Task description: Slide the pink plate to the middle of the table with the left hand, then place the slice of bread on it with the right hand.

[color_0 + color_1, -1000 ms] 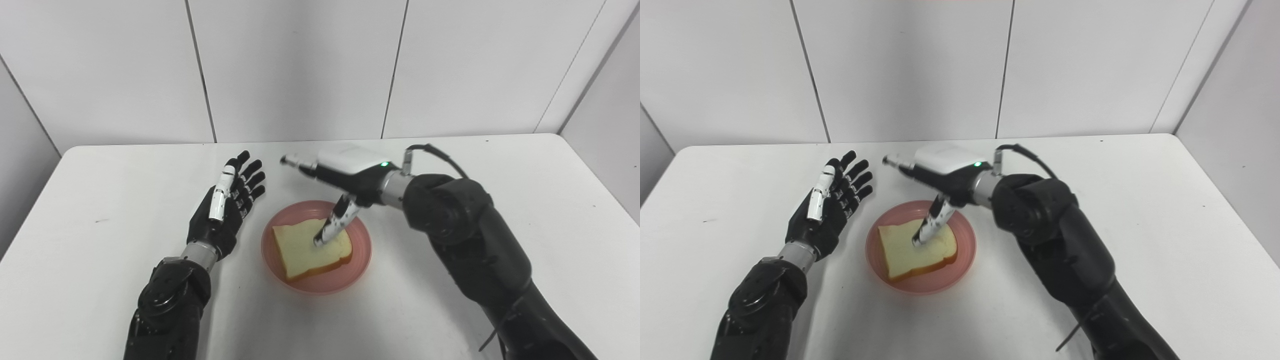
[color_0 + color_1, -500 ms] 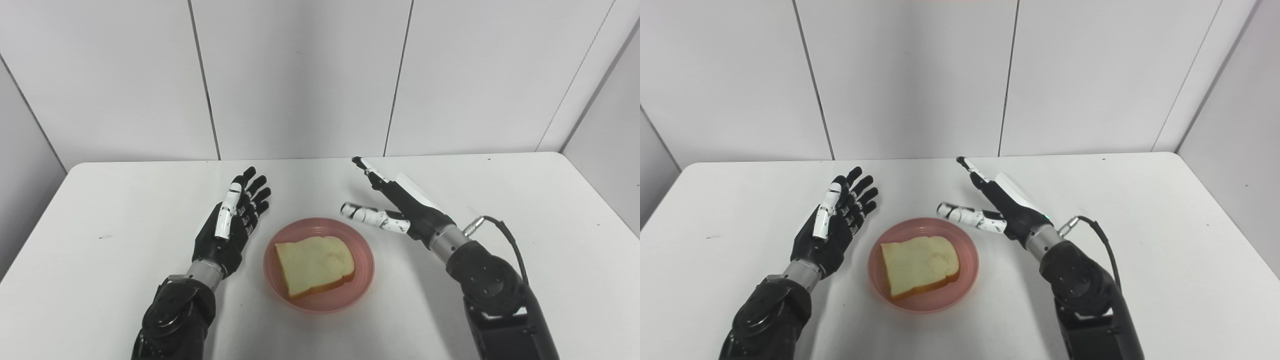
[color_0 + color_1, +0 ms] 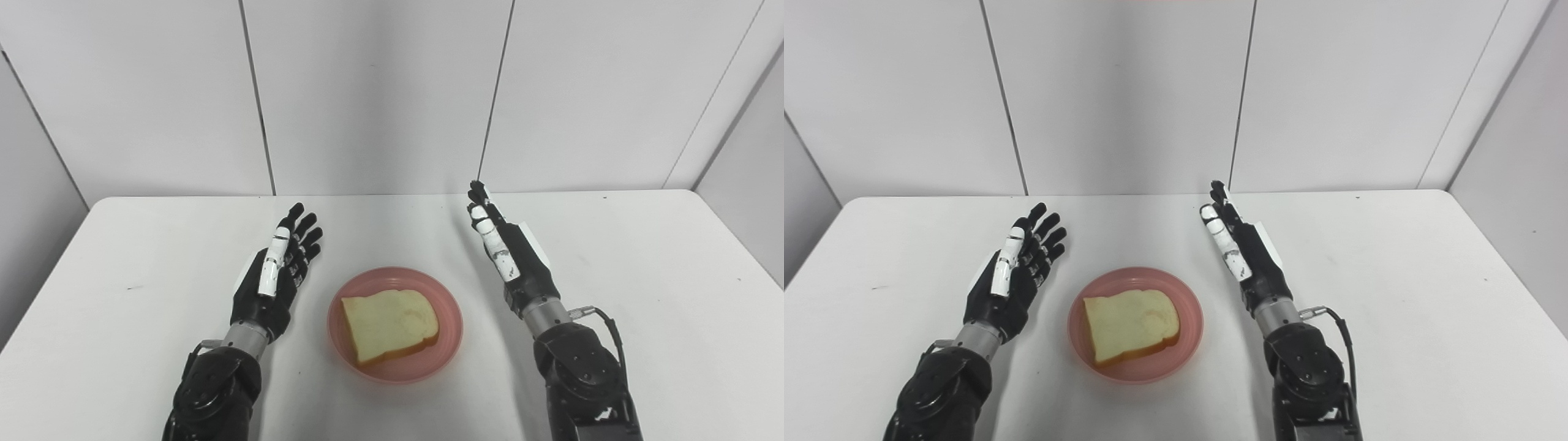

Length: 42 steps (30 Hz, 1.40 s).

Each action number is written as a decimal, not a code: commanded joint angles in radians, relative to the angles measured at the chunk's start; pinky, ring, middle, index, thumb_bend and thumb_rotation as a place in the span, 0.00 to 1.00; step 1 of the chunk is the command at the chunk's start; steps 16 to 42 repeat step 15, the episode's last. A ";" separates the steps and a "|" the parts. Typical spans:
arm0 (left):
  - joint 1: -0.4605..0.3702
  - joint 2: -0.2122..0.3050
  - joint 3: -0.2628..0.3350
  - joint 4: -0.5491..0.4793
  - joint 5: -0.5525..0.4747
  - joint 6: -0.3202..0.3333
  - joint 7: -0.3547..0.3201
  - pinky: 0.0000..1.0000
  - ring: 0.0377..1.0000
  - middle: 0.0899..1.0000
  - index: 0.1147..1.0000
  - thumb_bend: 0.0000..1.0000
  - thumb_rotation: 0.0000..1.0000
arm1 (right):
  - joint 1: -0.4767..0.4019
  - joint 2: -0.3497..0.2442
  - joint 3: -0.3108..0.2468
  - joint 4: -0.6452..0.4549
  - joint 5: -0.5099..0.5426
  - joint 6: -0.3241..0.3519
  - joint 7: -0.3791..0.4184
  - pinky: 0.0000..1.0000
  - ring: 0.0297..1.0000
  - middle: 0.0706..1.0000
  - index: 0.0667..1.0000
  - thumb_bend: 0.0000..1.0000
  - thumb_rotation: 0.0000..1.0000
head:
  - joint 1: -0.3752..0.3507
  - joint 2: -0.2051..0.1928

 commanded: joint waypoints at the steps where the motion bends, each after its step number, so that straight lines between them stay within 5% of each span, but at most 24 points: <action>1: -0.018 0.001 -0.005 -0.011 0.012 -0.061 0.004 0.99 0.97 0.98 0.98 0.43 1.00 | -0.019 0.019 -0.010 -0.025 0.053 0.017 -0.024 1.00 1.00 1.00 1.00 0.72 1.00 | 0.004 -0.001; 15: -0.010 -0.009 -0.010 -0.009 0.036 -0.108 0.019 0.98 0.96 0.96 0.96 0.43 1.00 | -0.002 0.024 0.018 -0.057 0.109 0.071 -0.099 1.00 1.00 1.00 1.00 0.57 1.00 | -0.002 0.008; 42: -0.010 -0.009 -0.010 -0.009 0.036 -0.108 0.019 0.98 0.96 0.96 0.96 0.43 1.00 | -0.002 0.024 0.018 -0.057 0.109 0.071 -0.099 1.00 1.00 1.00 1.00 0.57 1.00 | -0.002 0.008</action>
